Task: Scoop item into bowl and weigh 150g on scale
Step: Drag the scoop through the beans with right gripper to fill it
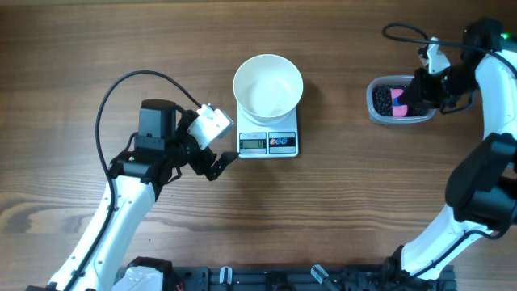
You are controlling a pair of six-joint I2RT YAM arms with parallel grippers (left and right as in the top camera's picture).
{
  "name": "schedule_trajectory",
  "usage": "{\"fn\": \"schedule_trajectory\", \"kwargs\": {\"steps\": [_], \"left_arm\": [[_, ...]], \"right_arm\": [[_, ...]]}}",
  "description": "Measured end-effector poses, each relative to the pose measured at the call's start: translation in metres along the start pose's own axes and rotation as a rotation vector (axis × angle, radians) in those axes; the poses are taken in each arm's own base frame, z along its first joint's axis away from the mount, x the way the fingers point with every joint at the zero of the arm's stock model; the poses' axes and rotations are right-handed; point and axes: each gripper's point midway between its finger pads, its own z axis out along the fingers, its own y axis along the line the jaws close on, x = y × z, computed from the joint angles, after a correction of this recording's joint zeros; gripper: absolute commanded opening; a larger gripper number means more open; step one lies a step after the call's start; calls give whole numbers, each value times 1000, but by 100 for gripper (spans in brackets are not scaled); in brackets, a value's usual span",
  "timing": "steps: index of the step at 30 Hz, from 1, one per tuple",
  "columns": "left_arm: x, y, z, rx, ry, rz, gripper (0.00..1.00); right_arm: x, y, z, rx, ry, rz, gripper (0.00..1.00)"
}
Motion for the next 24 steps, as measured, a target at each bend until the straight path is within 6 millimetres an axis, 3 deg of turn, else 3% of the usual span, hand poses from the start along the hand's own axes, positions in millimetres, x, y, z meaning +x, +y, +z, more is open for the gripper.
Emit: {"fn": "schedule_trajectory", "kwargs": {"steps": [9, 24], "left_arm": [[0, 0, 0, 0, 0, 0, 100], [0, 0, 0, 0, 0, 0, 100]], "right_arm": [[2, -23, -13, -78, -46, 68, 4], [8, -44, -22, -164, -85, 155, 4]]}}
